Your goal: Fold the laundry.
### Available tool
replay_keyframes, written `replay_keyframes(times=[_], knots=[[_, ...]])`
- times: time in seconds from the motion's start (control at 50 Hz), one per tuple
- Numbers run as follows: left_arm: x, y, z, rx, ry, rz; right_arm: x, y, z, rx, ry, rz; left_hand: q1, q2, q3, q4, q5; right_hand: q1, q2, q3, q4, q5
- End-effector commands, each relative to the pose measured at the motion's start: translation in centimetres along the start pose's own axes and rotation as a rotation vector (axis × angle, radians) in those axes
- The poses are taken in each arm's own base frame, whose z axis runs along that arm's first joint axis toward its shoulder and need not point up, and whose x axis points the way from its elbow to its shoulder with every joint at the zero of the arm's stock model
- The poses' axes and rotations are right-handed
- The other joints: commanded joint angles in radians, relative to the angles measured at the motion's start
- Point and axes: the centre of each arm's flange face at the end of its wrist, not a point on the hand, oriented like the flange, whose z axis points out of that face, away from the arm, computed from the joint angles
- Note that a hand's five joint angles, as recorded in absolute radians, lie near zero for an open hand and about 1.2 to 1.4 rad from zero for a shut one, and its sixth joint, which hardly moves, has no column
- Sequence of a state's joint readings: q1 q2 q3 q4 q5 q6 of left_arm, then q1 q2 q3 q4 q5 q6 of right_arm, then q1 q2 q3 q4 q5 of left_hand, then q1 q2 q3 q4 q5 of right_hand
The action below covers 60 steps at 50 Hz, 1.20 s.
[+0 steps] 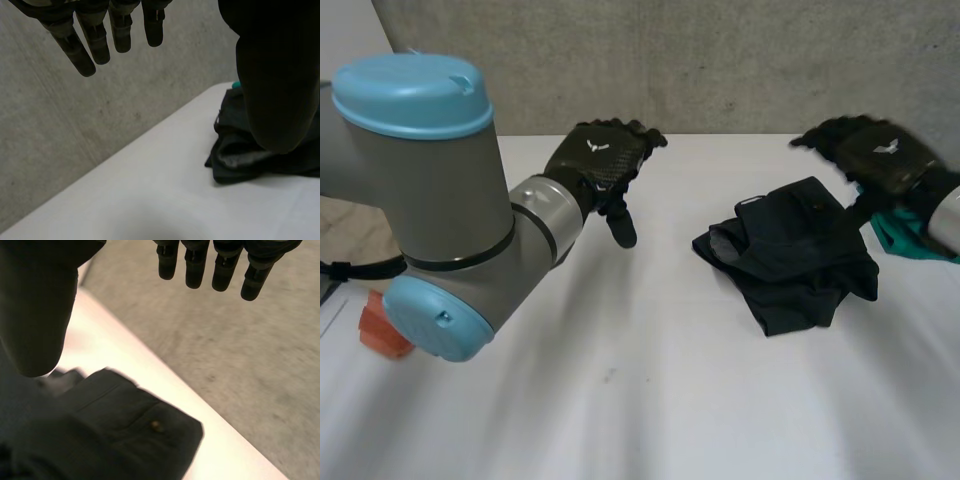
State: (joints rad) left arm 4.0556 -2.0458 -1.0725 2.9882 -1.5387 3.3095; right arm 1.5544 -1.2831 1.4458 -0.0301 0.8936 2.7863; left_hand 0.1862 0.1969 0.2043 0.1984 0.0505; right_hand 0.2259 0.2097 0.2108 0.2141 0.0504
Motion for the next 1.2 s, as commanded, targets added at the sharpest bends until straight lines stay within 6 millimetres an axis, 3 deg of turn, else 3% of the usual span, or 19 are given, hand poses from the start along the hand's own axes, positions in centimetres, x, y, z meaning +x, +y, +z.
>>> replay_keyframes(times=[0.02, 0.12, 0.26, 0.32, 0.44, 0.6, 0.66, 0.72, 0.76, 0.8, 0.82, 0.92, 0.98, 1.02, 1.06, 1.1, 1.14, 1.18, 1.2], knots=[[-0.1, -1.7, 0.2, 0.058, 0.003, 0.000, 3.5, 0.0, -0.2, -0.040, 0.146, 0.215, -0.012, -0.022, -0.030, -0.024, -0.050, -0.051, -0.035, -0.036, -0.040, -0.050], [0.3, -2.6, 0.7, 0.092, 0.011, -0.011, 4.1, 1.7, 0.3, -0.154, 0.161, 0.282, -0.012, -0.022, -0.030, -0.024, -0.050, -0.051, -0.035, -0.036, -0.040, -0.050], [1.4, -2.5, 1.0, 0.093, 0.038, -0.051, 1.1, 4.2, 0.0, -0.296, -0.016, 0.273, -0.012, -0.022, -0.030, -0.024, -0.050, -0.051, -0.035, -0.036, -0.040, -0.050], [1.6, -2.1, 1.0, 0.080, 0.045, -0.058, -0.3, 5.5, -0.5, -0.316, -0.092, 0.217, -0.012, -0.022, -0.030, -0.024, -0.050, -0.051, -0.035, -0.036, -0.040, -0.050], [1.7, -1.4, 1.0, 0.059, 0.050, -0.057, -1.0, 8.4, -0.7, -0.297, -0.077, 0.126, -0.012, -0.022, -0.030, -0.024, -0.050, -0.051, -0.035, -0.036, -0.040, -0.050], [1.8, -1.2, 1.1, 0.055, 0.054, -0.059, -2.8, 9.9, -0.8, -0.273, -0.099, 0.075, -0.012, -0.022, -0.030, -0.024, -0.050, -0.051, -0.035, -0.036, -0.040, -0.050], [1.8, -1.2, 1.0, 0.052, 0.053, -0.059, -4.2, 10.2, -1.0, -0.270, -0.138, 0.034, -0.012, -0.022, -0.030, -0.024, -0.050, 0.124, 0.140, 0.139, 0.136, 0.125], [1.8, -1.1, 0.9, 0.050, 0.052, -0.059, -5.2, 10.3, -1.2, -0.256, -0.170, -0.026, -0.012, -0.022, -0.030, -0.024, -0.050, 0.523, 0.540, 0.538, 0.535, 0.524], [1.8, -1.2, 0.8, 0.052, 0.053, -0.057, -5.2, 10.3, -1.1, -0.242, -0.166, -0.053, -0.012, -0.022, -0.030, -0.024, -0.050, 0.580, 0.596, 0.595, 0.591, 0.581], [1.7, -1.2, 0.8, 0.051, 0.052, -0.059, -5.0, 9.8, -0.9, -0.221, -0.145, -0.065, -0.012, -0.022, -0.030, -0.024, -0.050, 0.752, 0.768, 0.767, 0.764, 0.753], [1.6, -1.2, 0.9, 0.053, 0.050, -0.059, -5.2, 9.3, -0.6, -0.208, -0.128, -0.059, -0.012, -0.022, -0.030, -0.024, -0.050, 1.163, 1.179, 1.178, 1.175, 1.164], [1.4, -1.6, 0.8, 0.062, 0.041, -0.059, -4.8, 7.5, 0.1, -0.178, -0.049, -0.013, -0.012, -0.022, -0.030, -0.024, -0.050, 1.170, 1.187, 1.185, 1.182, 1.171], [0.7, -2.2, 0.6, 0.076, 0.024, -0.060, -5.8, 5.3, 0.0, -0.135, -0.052, 0.004, -0.012, -0.022, -0.030, -0.024, -0.050, 1.170, 1.187, 1.185, 1.182, 1.171], [-0.3, -3.4, 0.1, 0.106, -0.005, -0.061, -7.2, 1.3, -0.4, -0.038, -0.075, -0.010, -0.012, -0.022, -0.030, -0.024, -0.050, 1.170, 1.187, 1.185, 1.182, 1.171], [-1.1, -4.1, -0.2, 0.123, -0.026, -0.063, -7.6, -1.0, -0.5, 0.026, -0.077, -0.004, -0.012, -0.022, -0.030, -0.024, -0.050, 1.170, 1.187, 1.185, 1.182, 1.171], [-2.4, -5.4, -0.8, 0.160, -0.066, -0.074, -7.7, -4.9, -0.8, 0.129, -0.061, 0.041, -0.012, -0.022, -0.030, -0.024, -0.050, 1.170, 1.187, 1.185, 1.182, 1.171], [-3.4, -6.3, -1.3, 0.186, -0.093, -0.082, -7.3, -7.4, -1.0, 0.192, -0.034, 0.097, -0.012, -0.022, -0.030, -0.024, -0.050, 1.170, 1.187, 1.185, 1.182, 1.171], [-5.2, -8.2, -2.5, 0.241, -0.152, -0.100, -5.8, -11.8, -1.6, 0.313, 0.024, 0.231, -0.012, -0.022, -0.030, -0.024, -0.050, 1.170, 1.187, 1.185, 1.182, 1.171], [-5.6, -8.6, -2.8, 0.254, -0.165, -0.104, -5.3, -12.6, -1.6, 0.338, 0.035, 0.273, -0.012, -0.022, -0.030, -0.024, -0.050, 1.170, 1.187, 1.185, 1.182, 1.171]])
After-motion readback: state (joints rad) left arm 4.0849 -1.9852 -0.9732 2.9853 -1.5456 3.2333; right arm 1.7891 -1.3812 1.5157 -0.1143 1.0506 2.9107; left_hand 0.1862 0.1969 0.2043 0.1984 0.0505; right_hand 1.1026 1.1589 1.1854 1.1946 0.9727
